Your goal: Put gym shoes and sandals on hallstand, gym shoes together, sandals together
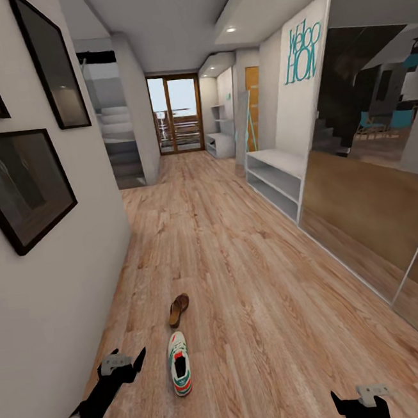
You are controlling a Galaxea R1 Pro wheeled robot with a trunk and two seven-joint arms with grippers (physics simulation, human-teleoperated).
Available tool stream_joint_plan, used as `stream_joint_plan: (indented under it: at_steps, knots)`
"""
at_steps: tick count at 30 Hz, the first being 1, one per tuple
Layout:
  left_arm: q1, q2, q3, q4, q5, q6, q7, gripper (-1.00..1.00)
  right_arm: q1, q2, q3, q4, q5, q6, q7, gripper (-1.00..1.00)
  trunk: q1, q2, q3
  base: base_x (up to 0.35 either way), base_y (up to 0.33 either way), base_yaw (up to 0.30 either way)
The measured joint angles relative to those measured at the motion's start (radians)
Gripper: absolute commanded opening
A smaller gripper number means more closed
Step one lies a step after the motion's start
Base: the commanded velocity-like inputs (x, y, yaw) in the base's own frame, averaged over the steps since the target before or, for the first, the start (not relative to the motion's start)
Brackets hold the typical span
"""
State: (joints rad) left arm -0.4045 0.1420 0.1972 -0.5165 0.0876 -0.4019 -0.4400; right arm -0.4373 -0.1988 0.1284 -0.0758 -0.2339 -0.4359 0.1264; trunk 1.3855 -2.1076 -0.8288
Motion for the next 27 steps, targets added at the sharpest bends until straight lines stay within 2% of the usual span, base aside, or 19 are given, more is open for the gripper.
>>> stream_joint_plan:
  at_steps: [4,5,6,7,9,10,13,14,16,17,20,21,27]
  knots:
    - [-0.07,-0.028,-0.005,-0.046,-0.007,0.099,0.032,1.0,-0.001,0.006,0.0,-0.072,0.0,0.005,-0.002,1.0,0.0,0.0,0.0,0.0,0.0,0.008]
    - [-0.1,-0.036,-0.007,-0.055,-0.008,0.144,0.049,1.0,-0.001,0.007,0.0,-0.118,0.0,0.013,-0.009,1.0,0.0,0.0,0.0,0.0,0.0,0.002]
    - [-0.157,-0.046,-0.009,-0.064,-0.01,0.223,0.077,1.0,-0.002,0.018,0.003,-0.209,0.002,0.056,-0.063,1.0,0.0,0.0,0.0,0.0,0.0,0.001]
    - [-0.201,-0.05,-0.01,-0.067,-0.01,0.254,0.087,1.0,-0.002,0.029,0.0,-0.256,0.001,0.098,-0.111,1.0,0.0,0.0,0.0,0.0,0.0,0.0]
    - [-0.231,-0.053,-0.011,-0.068,-0.011,0.278,0.092,1.0,-0.006,0.046,-0.002,-0.293,-0.001,0.149,-0.167,1.0,0.0,0.0,0.0,0.0,0.0,0.0]
    - [-0.262,-0.056,-0.012,-0.069,-0.011,0.297,0.096,1.0,-0.014,0.067,-0.001,-0.327,0.0,0.205,-0.222,1.0,0.0,0.0,0.0,0.0,0.0,0.0]
    - [-0.307,-0.064,-0.018,-0.07,-0.013,0.322,0.1,1.0,-0.033,0.11,0.0,-0.383,0.001,0.287,-0.289,1.0,0.0,0.0,0.0,0.0,0.0,0.0]
    - [-0.331,-0.071,-0.028,-0.07,-0.013,0.339,0.101,1.0,-0.048,0.14,0.001,-0.417,0.003,0.331,-0.315,1.0,0.0,0.0,0.0,0.0,0.0,0.0]
    - [-0.352,-0.079,-0.043,-0.07,-0.014,0.358,0.103,1.0,-0.063,0.174,0.0,-0.448,0.003,0.369,-0.334,1.0,0.0,0.0,0.0,0.0,0.0,0.0]
    - [-0.369,-0.086,-0.062,-0.07,-0.015,0.377,0.104,1.0,-0.076,0.204,0.001,-0.47,0.004,0.394,-0.344,1.0,0.0,0.0,0.0,0.0,0.0,0.0]
    - [-0.391,-0.093,-0.095,-0.07,-0.015,0.404,0.105,1.0,-0.101,0.245,0.001,-0.486,0.005,0.416,-0.355,1.0,0.0,0.0,0.0,0.0,0.0,0.0]
    - [-0.404,-0.097,-0.119,-0.071,-0.015,0.418,0.106,1.0,-0.12,0.267,0.002,-0.49,0.005,0.424,-0.359,1.0,0.0,0.0,0.0,0.0,0.0,0.0]
    - [-0.452,-0.103,-0.182,-0.07,-0.016,0.451,0.107,1.0,-0.175,0.328,0.001,-0.48,0.004,0.435,-0.385,1.0,0.0,0.0,0.0,0.0,0.0,0.0]
